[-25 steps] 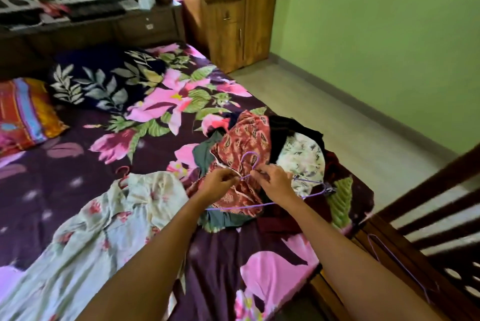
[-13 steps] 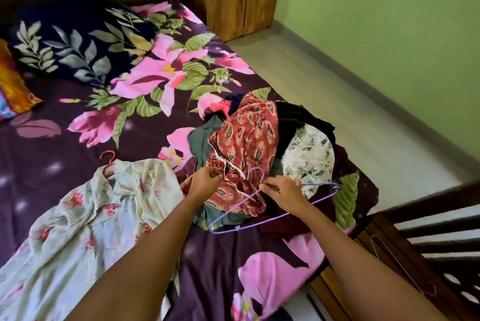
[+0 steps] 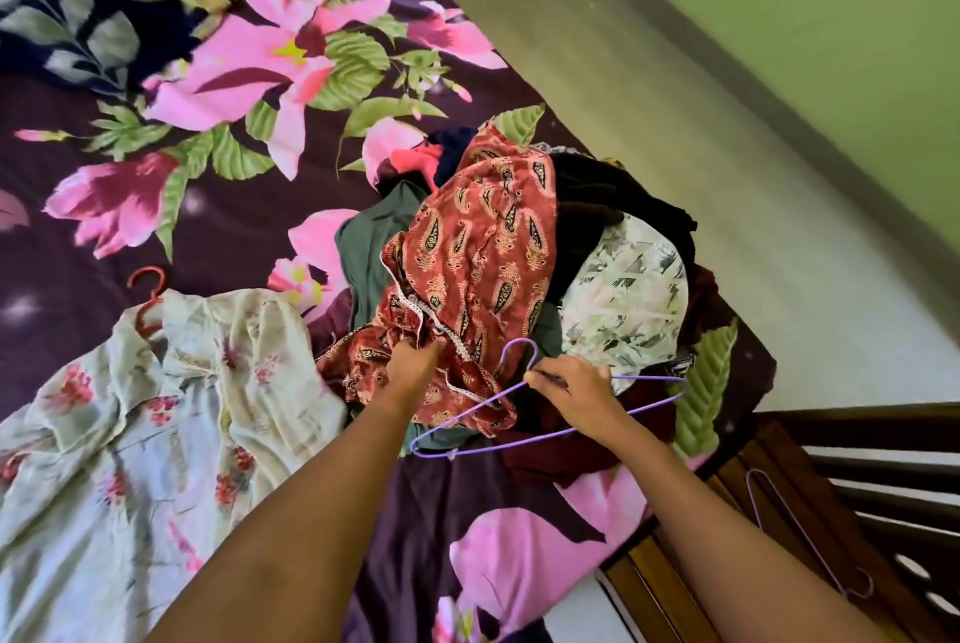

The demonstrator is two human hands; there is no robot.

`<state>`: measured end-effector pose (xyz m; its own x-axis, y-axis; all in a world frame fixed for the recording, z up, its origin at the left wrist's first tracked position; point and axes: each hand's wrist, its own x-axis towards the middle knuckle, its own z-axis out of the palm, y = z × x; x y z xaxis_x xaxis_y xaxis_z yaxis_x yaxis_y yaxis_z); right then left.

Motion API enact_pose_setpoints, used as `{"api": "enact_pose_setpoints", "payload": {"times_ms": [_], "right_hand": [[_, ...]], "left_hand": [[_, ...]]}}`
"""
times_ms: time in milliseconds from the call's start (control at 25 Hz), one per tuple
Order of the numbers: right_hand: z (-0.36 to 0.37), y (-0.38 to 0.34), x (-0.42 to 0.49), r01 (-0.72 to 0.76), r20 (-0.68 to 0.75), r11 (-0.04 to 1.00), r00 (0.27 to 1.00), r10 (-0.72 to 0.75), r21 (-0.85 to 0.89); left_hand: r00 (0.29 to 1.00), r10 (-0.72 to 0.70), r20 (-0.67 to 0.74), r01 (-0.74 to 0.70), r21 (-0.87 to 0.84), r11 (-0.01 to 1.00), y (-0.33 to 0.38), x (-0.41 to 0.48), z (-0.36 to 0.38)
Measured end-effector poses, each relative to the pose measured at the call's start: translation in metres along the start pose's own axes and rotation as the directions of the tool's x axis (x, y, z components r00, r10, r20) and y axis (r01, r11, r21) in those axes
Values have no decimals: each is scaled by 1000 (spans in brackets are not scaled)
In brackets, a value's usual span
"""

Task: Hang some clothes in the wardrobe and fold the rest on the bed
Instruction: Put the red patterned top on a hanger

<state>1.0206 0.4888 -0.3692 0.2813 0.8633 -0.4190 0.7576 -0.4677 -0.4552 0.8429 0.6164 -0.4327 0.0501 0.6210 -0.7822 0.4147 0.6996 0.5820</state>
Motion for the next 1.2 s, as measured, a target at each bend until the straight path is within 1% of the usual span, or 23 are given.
{"api": "enact_pose_setpoints", "payload": {"times_ms": [80, 160, 280, 360, 440, 520, 600, 640, 760, 800, 880, 1000, 1080, 1160, 1200], "right_hand": [[0, 7, 5, 3, -5, 1000, 1000, -2, 26], [-2, 11, 6, 5, -16, 999, 1000, -5, 35], [-13, 13, -1, -5, -35, 999, 999, 6, 52], [-23, 11, -8, 0, -66, 996, 998, 6, 91], [-35, 6, -18, 25, -126, 991, 992, -9, 129], [-48, -6, -28, 54, -171, 987, 985, -27, 154], [-64, -25, -41, 95, -212, 980, 976, -56, 176], [-73, -37, -48, 124, -234, 977, 969, -81, 175], [-93, -75, -69, 277, -300, 952, 926, -228, 131], [-98, -87, -75, 331, -311, 936, 908, -280, 123], [-107, -112, -84, 443, -345, 889, 857, -383, 115], [-124, -156, -99, 592, -397, 801, 758, -517, 88], [-136, -184, -110, 665, -413, 736, 710, -570, 127], [-147, -208, -117, 706, -386, 679, 694, -608, 202], [-152, -220, -121, 717, -370, 661, 690, -623, 224]], "left_hand": [[999, -31, -19, 29, -76, 997, -17, 26, 10], [997, -46, -60, 39, -104, 994, -7, 17, 12], [991, -11, -135, -13, -179, 984, 22, -11, 13], [969, 24, -247, -64, -158, 985, 39, -32, 10], [930, 106, -352, -156, -118, 981, 55, -54, 3], [881, 235, -410, -294, -88, 952, 72, -77, -11], [813, 399, -423, -471, -76, 879, 87, -96, -31], [765, 482, -426, -554, -55, 830, 96, -109, -43], [635, 660, -401, -716, 15, 698, 117, -155, -82], [591, 711, -382, -755, 49, 654, 123, -168, -94], [530, 784, -323, -805, 100, 585, 135, -195, -122], [474, 847, -240, -851, 124, 511, 150, -236, -164], [437, 883, -172, -878, 129, 460, 155, -268, -186], [399, 915, -66, -907, 121, 404, 157, -294, -201], [366, 931, 4, -922, 138, 362, 156, -308, -209]]}}
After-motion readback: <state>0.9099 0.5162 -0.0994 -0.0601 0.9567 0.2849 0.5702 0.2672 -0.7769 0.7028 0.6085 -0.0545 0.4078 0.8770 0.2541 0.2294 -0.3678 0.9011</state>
